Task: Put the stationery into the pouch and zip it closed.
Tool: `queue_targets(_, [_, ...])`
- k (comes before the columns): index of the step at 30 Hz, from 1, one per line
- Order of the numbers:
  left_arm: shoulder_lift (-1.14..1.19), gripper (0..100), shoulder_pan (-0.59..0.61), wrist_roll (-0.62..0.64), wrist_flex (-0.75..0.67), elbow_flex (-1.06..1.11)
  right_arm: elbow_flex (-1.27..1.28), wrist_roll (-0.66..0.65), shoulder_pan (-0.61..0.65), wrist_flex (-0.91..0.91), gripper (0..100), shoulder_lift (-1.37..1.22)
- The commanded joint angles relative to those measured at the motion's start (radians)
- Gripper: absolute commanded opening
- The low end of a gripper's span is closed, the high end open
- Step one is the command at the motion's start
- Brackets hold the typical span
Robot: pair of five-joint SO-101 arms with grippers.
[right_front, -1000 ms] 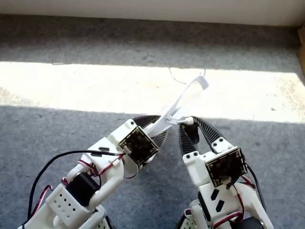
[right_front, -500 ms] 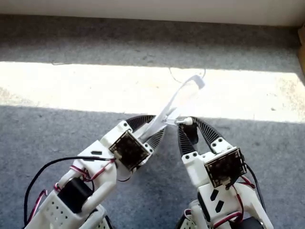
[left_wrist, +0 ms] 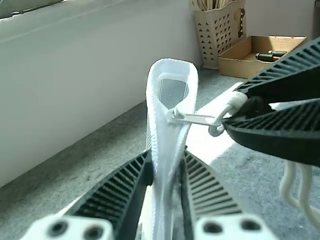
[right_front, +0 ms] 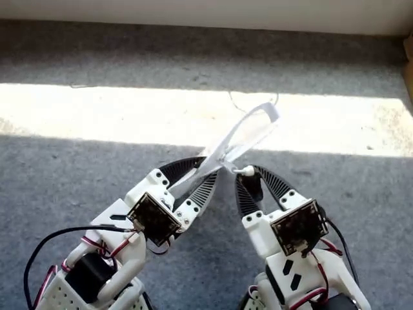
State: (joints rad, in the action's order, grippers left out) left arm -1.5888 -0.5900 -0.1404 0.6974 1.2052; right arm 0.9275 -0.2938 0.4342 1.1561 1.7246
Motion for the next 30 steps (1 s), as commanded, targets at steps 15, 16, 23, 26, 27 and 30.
queue_targets(15, [-0.027,1,0.018,0.006,-0.002,-0.041,-0.12,0.046,0.048,0.162,28.2,-0.012])
queue_targets(16, [-0.027,1,0.018,0.006,-0.002,-0.041,-0.124,0.046,0.065,0.157,28.2,-0.012])
queue_targets(23, [-0.027,1,0.018,0.006,-0.002,-0.039,-0.122,0.048,0.245,0.061,27.4,-0.012])
queue_targets(26, [-0.027,1,0.018,0.006,0.0,-0.039,-0.12,0.048,0.249,-0.012,22.6,-0.012])
queue_targets(27, [-0.027,1,0.018,0.006,0.0,-0.039,-0.122,0.048,0.249,-0.03,21.4,-0.012])
queue_targets(30, [-0.027,1,0.018,0.006,0.0,-0.039,-0.128,0.048,0.249,-0.067,20.4,-0.013])
